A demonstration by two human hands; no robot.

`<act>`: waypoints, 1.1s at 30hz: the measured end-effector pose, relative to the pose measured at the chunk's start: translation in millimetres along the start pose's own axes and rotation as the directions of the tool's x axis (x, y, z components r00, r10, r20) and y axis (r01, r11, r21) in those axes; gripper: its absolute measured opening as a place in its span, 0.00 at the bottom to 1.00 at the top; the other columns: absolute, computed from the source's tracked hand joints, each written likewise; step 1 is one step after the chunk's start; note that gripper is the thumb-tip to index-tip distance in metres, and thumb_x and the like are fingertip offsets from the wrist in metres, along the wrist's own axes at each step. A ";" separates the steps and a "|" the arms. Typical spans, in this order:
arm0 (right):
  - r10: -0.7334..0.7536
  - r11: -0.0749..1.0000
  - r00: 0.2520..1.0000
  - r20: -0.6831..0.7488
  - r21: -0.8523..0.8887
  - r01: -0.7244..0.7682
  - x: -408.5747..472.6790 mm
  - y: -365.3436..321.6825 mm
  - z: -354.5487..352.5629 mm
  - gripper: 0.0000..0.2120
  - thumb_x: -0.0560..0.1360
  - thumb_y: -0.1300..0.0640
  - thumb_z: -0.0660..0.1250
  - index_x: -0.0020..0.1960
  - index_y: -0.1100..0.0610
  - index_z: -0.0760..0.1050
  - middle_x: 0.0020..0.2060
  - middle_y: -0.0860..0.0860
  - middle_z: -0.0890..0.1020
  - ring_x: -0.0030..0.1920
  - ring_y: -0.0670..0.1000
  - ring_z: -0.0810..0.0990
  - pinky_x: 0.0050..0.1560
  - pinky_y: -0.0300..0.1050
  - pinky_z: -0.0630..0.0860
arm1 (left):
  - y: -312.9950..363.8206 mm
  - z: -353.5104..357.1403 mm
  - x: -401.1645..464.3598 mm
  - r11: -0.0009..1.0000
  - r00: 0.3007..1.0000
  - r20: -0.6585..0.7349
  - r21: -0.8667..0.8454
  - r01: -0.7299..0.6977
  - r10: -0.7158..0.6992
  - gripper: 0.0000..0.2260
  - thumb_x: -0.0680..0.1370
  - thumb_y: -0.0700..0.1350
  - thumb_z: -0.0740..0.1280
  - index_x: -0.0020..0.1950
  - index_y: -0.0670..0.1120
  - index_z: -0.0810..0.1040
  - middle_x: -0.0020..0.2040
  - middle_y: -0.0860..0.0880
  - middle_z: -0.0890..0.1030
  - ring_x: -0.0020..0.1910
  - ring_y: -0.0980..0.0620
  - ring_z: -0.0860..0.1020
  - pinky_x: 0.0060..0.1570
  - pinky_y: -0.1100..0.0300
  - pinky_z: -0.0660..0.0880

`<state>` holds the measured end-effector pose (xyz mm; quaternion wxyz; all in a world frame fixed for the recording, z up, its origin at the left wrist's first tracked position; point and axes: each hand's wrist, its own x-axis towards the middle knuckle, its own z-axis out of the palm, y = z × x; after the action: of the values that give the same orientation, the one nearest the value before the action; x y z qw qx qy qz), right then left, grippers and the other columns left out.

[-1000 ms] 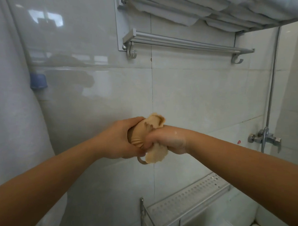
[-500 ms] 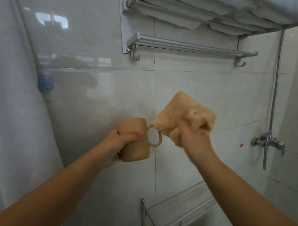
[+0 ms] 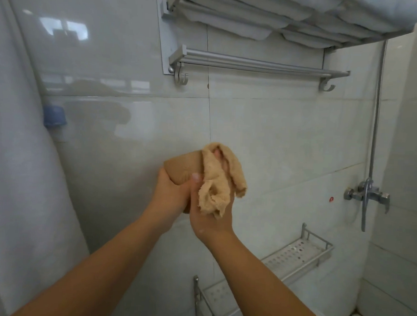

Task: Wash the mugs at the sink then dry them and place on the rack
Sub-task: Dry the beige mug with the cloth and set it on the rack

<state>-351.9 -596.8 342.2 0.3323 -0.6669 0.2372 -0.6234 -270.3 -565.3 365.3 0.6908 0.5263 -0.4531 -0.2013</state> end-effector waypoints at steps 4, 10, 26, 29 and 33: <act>0.421 0.895 0.905 0.059 0.135 -0.425 36.9 7.4 -25.8 0.35 0.75 0.31 0.51 0.64 0.58 0.74 0.59 0.55 0.77 0.61 0.54 0.75 0.66 0.50 0.69 | -9.8 -3.1 8.3 0.999 0.995 0.086 0.013 0.044 -0.045 0.40 0.54 0.54 0.79 0.64 0.47 0.73 0.55 0.46 0.82 0.52 0.48 0.82 0.47 0.49 0.81; 0.451 0.601 0.720 0.527 0.417 -0.682 60.7 27.3 -76.2 0.25 0.81 0.44 0.55 0.63 0.62 0.76 0.58 0.61 0.80 0.60 0.58 0.78 0.62 0.49 0.73 | -18.4 17.6 10.6 0.989 0.958 0.279 -0.109 0.096 -0.062 0.33 0.58 0.46 0.78 0.62 0.50 0.73 0.52 0.49 0.84 0.51 0.49 0.82 0.48 0.50 0.81; 0.703 0.675 0.554 0.447 -0.171 -0.718 36.6 121.6 -134.5 0.28 0.77 0.33 0.53 0.61 0.53 0.75 0.45 0.49 0.81 0.44 0.47 0.78 0.42 0.39 0.74 | -96.9 64.2 6.1 0.977 0.829 0.518 0.075 0.199 -0.209 0.35 0.56 0.43 0.77 0.61 0.49 0.70 0.56 0.50 0.79 0.53 0.53 0.79 0.41 0.64 0.77; 0.741 0.668 0.572 0.351 -0.303 -0.680 27.8 147.5 -127.1 0.30 0.76 0.31 0.51 0.58 0.53 0.76 0.47 0.53 0.78 0.53 0.51 0.77 0.62 0.48 0.72 | -124.3 78.5 2.5 0.958 0.888 0.372 0.012 0.287 -0.271 0.38 0.52 0.45 0.81 0.59 0.50 0.69 0.56 0.49 0.77 0.51 0.55 0.80 0.40 0.62 0.78; 0.792 0.611 0.528 0.307 -0.388 -0.690 13.7 177.5 -121.5 0.27 0.77 0.32 0.49 0.43 0.51 0.75 0.31 0.47 0.75 0.39 0.48 0.72 0.47 0.40 0.70 | -157.9 88.0 -6.9 0.948 0.925 0.211 0.053 0.313 -0.317 0.30 0.65 0.39 0.78 0.62 0.49 0.68 0.55 0.54 0.76 0.50 0.58 0.77 0.39 0.65 0.76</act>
<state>-453.3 -743.0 220.6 0.5360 -0.6576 0.4823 -0.2183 -316.2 -665.6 221.9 0.5910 0.5736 -0.4370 -0.3616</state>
